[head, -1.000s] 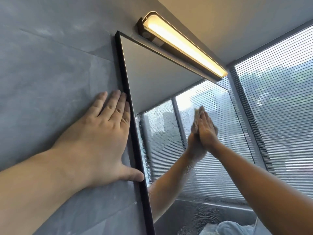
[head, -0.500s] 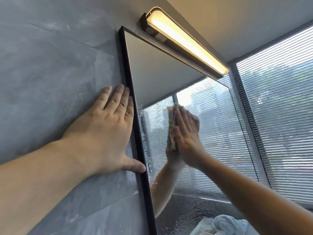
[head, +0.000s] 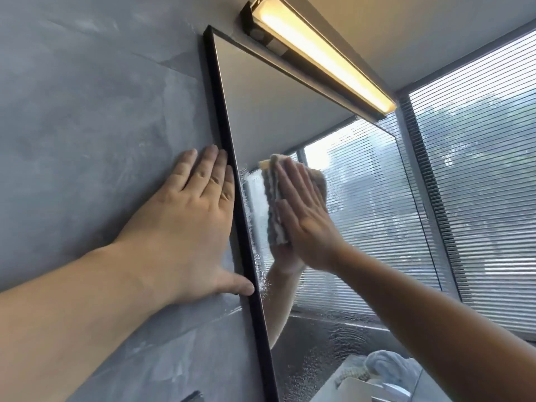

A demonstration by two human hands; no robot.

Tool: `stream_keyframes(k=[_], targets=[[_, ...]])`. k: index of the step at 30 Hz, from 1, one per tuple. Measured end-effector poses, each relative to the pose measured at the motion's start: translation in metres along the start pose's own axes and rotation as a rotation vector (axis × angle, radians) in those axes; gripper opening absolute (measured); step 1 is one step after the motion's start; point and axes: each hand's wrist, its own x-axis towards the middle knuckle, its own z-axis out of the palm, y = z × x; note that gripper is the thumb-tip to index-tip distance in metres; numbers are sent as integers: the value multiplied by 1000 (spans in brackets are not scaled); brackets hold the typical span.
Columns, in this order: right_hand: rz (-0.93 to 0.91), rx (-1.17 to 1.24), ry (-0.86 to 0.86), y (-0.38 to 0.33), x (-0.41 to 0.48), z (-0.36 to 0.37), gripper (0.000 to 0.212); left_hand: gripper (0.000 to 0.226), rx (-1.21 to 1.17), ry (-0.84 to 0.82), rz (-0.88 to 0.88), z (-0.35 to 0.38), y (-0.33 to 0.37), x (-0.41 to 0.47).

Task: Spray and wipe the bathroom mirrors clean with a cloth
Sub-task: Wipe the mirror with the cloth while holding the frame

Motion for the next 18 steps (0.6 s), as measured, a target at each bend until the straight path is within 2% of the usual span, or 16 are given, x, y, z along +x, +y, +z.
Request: stream_keyframes(k=[3, 5, 8, 9, 11, 13, 15, 18], targets=[[209, -12, 88, 62, 12, 10, 64, 150, 35, -15, 12, 0, 1, -1], [411, 34, 147, 95, 20, 8, 67, 151, 34, -12, 13, -1, 0, -1], [652, 88, 65, 110, 24, 5, 57, 152, 20, -33, 19, -3, 0, -1], [651, 95, 90, 105, 26, 6, 58, 152, 16, -36, 19, -3, 1, -1], [502, 83, 150, 79, 28, 10, 61, 152, 15, -43, 15, -4, 2, -1], [274, 41, 88, 44, 32, 6, 63, 151, 27, -38, 11, -5, 3, 0], [121, 46, -10, 4, 43, -5, 64, 151, 36, -34, 8, -6, 2, -1], [48, 59, -59, -34, 63, -20, 60, 151, 47, -22, 14, -7, 1, -2]])
